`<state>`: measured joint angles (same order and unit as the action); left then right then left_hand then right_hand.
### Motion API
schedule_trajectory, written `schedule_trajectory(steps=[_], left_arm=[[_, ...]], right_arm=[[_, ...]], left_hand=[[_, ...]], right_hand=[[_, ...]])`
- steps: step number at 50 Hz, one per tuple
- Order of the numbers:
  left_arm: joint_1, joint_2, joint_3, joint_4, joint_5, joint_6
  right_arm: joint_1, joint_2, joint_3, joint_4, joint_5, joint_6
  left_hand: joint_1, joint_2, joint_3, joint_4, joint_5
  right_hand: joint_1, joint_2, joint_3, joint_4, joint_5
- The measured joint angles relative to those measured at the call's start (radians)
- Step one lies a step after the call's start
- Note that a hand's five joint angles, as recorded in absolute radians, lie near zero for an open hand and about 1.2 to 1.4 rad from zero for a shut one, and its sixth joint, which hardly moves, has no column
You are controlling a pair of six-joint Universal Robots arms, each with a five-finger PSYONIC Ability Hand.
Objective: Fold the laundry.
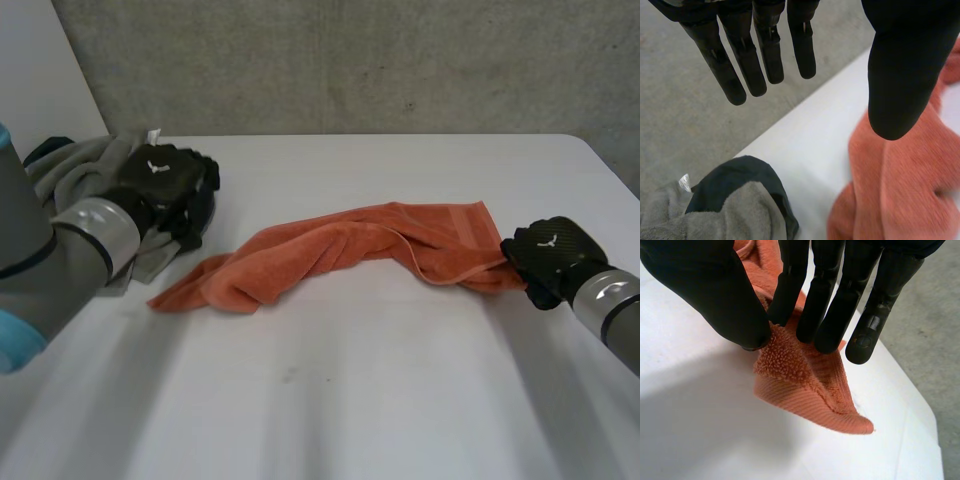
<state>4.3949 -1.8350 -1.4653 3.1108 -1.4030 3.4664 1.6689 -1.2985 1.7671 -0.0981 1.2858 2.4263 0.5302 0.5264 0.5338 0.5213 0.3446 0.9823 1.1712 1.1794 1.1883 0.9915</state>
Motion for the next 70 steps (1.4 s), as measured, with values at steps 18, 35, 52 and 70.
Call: schedule_trajectory(steps=[18, 35, 52, 70], left_arm=[[-0.015, -0.277, 0.182, -0.182, -0.015, -0.172], [-0.020, -0.359, 0.211, -0.180, -0.076, -0.183], [-0.061, -0.340, 0.212, -0.185, -0.077, -0.172], [-0.037, 0.223, 0.242, -0.166, -0.090, 0.008]], right_arm=[[-0.088, -0.045, -0.006, -0.011, -0.037, -0.001], [-0.083, -0.042, -0.003, -0.011, -0.037, -0.002], [-0.083, -0.048, -0.048, 0.011, -0.027, -0.039], [-0.087, -0.234, -0.645, 0.464, -0.013, -0.047]], left_hand=[[0.151, 0.150, 0.142, 0.159, 0.157], [0.329, 0.318, 0.309, 0.323, 0.320], [0.603, 0.667, 0.652, 0.676, 0.635], [0.603, 0.670, 0.657, 0.677, 0.635]], right_hand=[[0.000, 0.000, 0.000, 0.000, 0.000], [0.000, 0.000, 0.000, 0.000, 0.000], [0.000, 0.000, 0.000, 0.000, 0.000], [0.000, 0.000, 0.000, 0.000, 0.000]])
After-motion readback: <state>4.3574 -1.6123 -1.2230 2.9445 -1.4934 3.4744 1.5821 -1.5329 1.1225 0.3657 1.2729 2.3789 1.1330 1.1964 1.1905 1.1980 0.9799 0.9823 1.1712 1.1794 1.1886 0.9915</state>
